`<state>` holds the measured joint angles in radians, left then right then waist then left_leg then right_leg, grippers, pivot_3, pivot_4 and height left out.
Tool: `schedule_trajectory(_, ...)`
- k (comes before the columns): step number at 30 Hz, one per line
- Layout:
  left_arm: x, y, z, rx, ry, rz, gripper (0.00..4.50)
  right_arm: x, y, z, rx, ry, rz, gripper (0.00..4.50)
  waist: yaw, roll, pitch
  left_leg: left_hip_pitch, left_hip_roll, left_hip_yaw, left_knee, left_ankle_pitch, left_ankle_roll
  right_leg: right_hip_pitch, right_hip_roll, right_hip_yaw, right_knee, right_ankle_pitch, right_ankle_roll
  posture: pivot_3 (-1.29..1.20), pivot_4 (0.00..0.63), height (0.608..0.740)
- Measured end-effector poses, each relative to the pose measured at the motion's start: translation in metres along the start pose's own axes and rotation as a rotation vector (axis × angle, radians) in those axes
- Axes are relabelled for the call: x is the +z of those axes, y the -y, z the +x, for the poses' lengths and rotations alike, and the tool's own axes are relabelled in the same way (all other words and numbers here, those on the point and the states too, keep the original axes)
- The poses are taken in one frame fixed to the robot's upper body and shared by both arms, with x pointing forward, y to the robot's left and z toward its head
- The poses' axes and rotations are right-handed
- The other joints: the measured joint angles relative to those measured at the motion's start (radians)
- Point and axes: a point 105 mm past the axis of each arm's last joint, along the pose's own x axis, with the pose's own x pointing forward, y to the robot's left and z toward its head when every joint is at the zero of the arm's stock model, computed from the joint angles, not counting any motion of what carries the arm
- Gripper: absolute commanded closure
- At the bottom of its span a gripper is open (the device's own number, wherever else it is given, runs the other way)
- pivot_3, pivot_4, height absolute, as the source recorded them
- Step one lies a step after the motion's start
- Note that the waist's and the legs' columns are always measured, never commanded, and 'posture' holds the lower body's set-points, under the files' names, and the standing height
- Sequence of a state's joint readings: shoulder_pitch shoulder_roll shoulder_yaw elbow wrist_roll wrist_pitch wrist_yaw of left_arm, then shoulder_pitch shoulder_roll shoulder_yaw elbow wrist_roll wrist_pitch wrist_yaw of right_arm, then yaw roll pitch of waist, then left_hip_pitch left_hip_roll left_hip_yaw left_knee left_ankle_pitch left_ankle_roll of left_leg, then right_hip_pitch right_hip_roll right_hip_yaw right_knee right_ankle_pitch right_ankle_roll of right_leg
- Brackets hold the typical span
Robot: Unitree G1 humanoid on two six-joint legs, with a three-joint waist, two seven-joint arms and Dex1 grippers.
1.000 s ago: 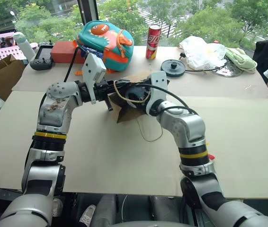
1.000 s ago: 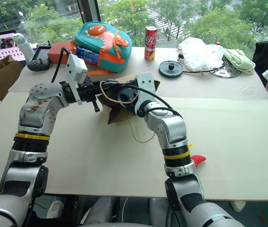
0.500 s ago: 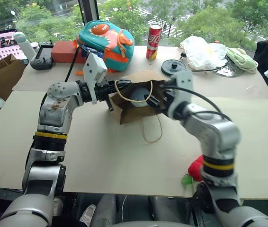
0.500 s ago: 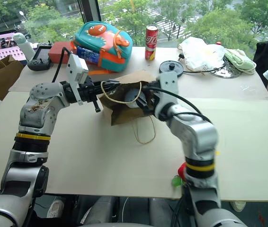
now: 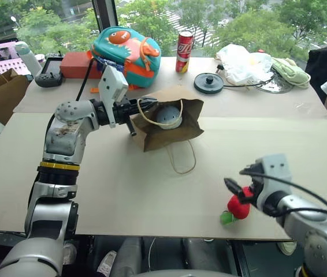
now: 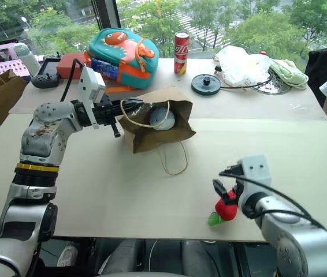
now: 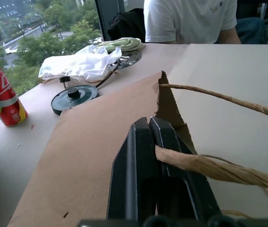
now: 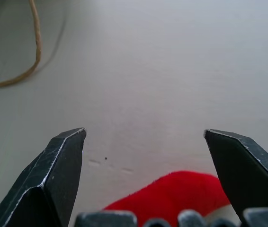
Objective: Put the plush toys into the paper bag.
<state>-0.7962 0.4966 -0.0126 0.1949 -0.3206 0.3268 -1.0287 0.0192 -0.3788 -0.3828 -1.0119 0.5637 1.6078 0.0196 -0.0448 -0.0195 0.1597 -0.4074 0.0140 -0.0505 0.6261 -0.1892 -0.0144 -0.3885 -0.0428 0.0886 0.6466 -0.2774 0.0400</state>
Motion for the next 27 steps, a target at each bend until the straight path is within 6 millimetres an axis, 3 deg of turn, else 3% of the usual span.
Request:
schedule_trajectory(5,-0.002,0.0,0.0,-0.004,-0.003,-0.008,4.5,-0.018,0.007,-0.005,-0.084,-0.046,0.066,0.07,0.002,0.0,0.0,0.0,0.0,-0.001,-0.002,0.0,0.0,0.0,0.0,0.0,0.0,0.0,0.0,0.0,0.15,0.739)
schedule_trajectory(10,-0.004,0.0,0.001,-0.008,-0.003,-0.017,4.5,-0.03,-0.003,-0.008,-0.105,-0.061,0.122,0.07,0.001,0.0,0.0,-0.001,0.0,-0.001,-0.001,0.0,0.0,0.0,0.0,0.0,0.0,0.0,0.0,0.0,0.15,0.739)
schedule_trajectory(15,-0.005,-0.001,0.002,-0.01,0.003,-0.019,4.5,-0.034,-0.01,-0.01,-0.1,-0.06,0.13,1.39,0.001,0.0,0.0,-0.001,0.0,-0.001,-0.001,0.0,0.0,0.0,0.0,0.0,0.0,-0.001,0.001,0.0,0.15,0.739)
schedule_trajectory(23,-0.005,-0.001,0.003,-0.015,0.005,-0.022,4.5,-0.015,-0.022,-0.007,-0.044,0.01,0.07,4.17,0.0,0.0,0.0,-0.001,0.0,-0.001,-0.001,0.0,0.0,0.0,0.001,0.001,-0.001,-0.001,0.001,0.0,0.15,0.739)
schedule_trajectory(27,-0.005,-0.001,0.003,-0.015,0.005,-0.021,4.5,0.0,-0.025,-0.005,-0.025,0.072,0.062,4.17,0.0,0.0,0.0,-0.001,0.0,0.0,-0.001,0.0,0.0,0.0,0.0,0.001,-0.001,-0.001,0.001,0.0,0.15,0.739)
